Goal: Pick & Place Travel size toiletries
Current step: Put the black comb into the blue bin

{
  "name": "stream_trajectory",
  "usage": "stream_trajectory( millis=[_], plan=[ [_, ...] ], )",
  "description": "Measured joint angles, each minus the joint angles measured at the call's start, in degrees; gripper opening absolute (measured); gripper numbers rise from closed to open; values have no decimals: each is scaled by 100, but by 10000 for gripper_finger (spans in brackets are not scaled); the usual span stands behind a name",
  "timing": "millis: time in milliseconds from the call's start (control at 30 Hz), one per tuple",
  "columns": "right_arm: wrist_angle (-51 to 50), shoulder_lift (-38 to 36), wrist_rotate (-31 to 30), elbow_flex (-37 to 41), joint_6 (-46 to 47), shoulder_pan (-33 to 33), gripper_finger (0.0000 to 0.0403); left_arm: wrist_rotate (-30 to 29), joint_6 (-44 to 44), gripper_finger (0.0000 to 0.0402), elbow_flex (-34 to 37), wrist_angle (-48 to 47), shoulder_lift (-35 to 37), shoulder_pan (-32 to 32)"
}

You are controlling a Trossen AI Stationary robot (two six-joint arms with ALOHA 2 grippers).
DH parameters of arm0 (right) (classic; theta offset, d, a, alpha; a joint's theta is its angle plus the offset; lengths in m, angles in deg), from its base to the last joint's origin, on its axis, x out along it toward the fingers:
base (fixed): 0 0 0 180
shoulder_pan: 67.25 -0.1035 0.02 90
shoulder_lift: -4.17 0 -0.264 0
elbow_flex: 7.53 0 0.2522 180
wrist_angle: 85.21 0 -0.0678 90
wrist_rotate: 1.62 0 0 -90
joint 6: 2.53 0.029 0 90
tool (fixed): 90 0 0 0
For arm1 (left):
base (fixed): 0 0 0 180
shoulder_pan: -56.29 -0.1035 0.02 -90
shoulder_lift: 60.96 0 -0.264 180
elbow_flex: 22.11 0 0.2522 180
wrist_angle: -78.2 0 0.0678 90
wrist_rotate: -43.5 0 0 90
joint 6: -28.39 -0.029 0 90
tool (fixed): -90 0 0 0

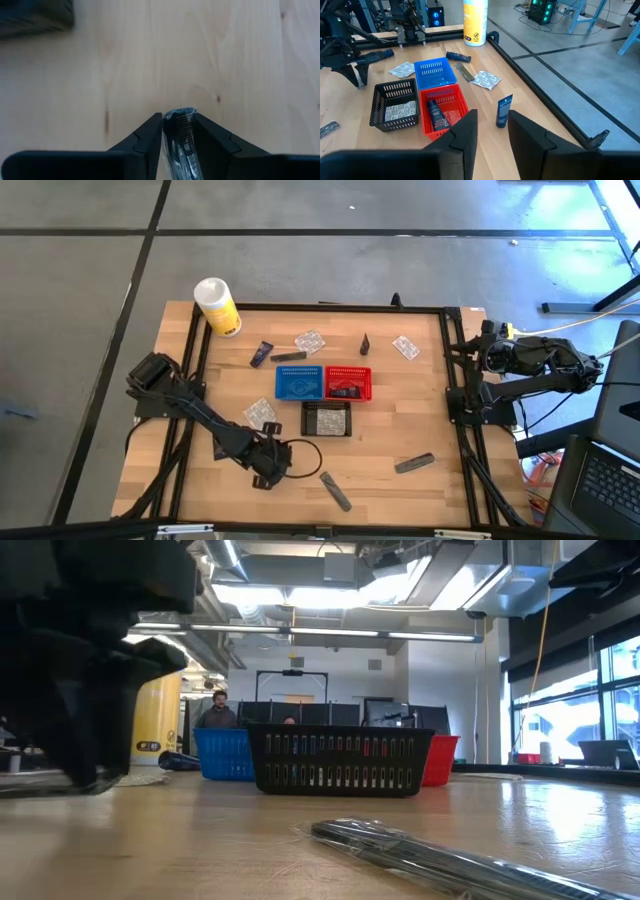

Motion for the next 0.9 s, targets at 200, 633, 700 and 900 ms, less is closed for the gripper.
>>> stream_trajectory(
  millis=[200,633,700,900],
  plan=[
    [0,-1,0,0,-2,0,103,-335,-278,103,-47,-41,9,-115],
    [-2,1,0,0,0,0,108,-722,-385,70,-58,-528,28,-622],
    [-2,1,0,0,0,1,113,-718,-382,61,-60,-528,28,-659],
    [-2,0,0,0,-2,0,128,-672,-366,22,-64,-521,29,-694]
  ],
)
